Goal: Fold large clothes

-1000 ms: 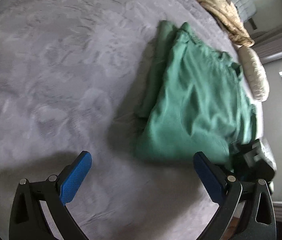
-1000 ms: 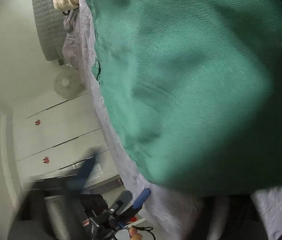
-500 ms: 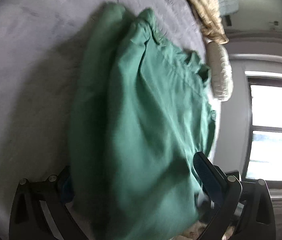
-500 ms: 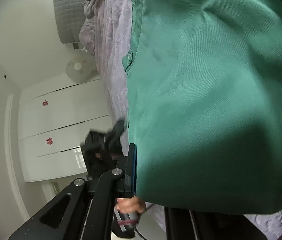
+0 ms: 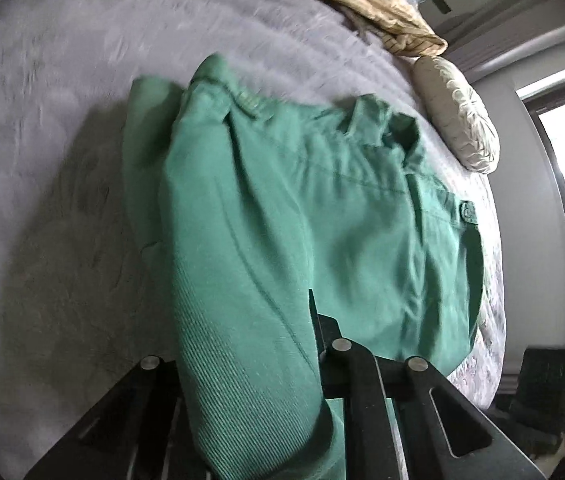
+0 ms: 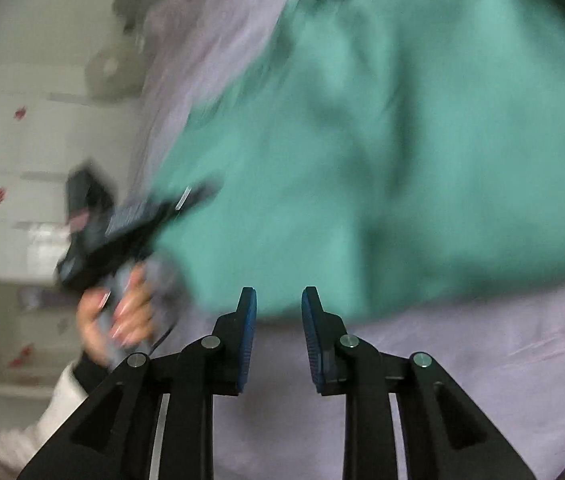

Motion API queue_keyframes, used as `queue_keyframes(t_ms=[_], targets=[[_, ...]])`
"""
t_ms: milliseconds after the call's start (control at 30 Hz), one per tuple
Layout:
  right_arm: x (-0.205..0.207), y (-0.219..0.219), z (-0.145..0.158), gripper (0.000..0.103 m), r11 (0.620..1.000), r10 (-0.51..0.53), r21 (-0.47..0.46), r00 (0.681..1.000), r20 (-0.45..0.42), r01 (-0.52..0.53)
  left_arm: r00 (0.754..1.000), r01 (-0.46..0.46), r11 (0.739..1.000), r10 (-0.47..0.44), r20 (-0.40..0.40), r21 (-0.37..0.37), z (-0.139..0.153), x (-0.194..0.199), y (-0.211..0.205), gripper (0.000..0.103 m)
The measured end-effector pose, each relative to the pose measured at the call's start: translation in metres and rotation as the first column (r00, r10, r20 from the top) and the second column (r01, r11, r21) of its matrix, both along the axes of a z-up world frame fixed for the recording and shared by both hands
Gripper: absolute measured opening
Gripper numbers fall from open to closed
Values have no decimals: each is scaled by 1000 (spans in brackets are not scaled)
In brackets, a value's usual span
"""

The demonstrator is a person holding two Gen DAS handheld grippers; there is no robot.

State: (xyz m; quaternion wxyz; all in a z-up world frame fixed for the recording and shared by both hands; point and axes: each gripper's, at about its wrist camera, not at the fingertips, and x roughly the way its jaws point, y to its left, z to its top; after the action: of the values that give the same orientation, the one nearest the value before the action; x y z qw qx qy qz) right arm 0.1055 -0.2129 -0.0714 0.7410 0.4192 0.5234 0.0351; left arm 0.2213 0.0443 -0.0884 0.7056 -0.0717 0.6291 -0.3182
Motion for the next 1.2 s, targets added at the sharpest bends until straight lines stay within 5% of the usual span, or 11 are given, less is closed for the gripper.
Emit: queue_keyframes(t_ms=[100, 233, 367, 533, 700, 767, 900, 967, 1033, 1067, 1200], targets=[[0, -29, -13, 13, 994, -64, -91, 998, -15, 62, 998, 11, 1000, -10, 54, -11, 27, -7, -10, 16], [8, -25, -67, 9, 994, -21, -112, 995, -100, 10, 991, 72, 997, -70, 118, -13, 60, -24, -40, 16], [5, -35, -80, 5, 998, -57, -39, 995, -81, 54, 945, 193, 978, -208, 252, 82, 94, -56, -103, 16], [-19, -57, -90, 5, 973, -152, 170, 988, -42, 157, 842, 370, 910, -413, 347, 187, 116, -107, -204, 16], [-60, -77, -112, 5, 852, -316, 433, 949, -25, 295, 741, 509, 804, -591, 319, 307, 77, -157, -303, 16], [-77, -82, -124, 7, 782, -379, 522, 925, -35, 340, 722, 533, 768, -631, 282, 354, 53, -171, -329, 16], [-90, -88, -126, 6, 764, -397, 546, 918, -24, 344, 685, 524, 707, -681, 258, 475, 22, -197, -356, 18], [-96, -91, -128, 6, 756, -399, 557, 917, -27, 345, 681, 513, 711, -678, 277, 481, 28, -202, -354, 24], [-102, -92, -128, 6, 758, -393, 557, 919, -27, 340, 692, 548, 732, -669, 273, 405, 40, -202, -349, 57], [-105, -93, -126, 6, 766, -386, 544, 922, -35, 341, 702, 565, 753, -653, 283, 336, 53, -201, -345, 65], [-120, -106, -112, 10, 824, -364, 455, 931, -30, 337, 702, 601, 783, -614, 361, 162, 104, -201, -332, 83]])
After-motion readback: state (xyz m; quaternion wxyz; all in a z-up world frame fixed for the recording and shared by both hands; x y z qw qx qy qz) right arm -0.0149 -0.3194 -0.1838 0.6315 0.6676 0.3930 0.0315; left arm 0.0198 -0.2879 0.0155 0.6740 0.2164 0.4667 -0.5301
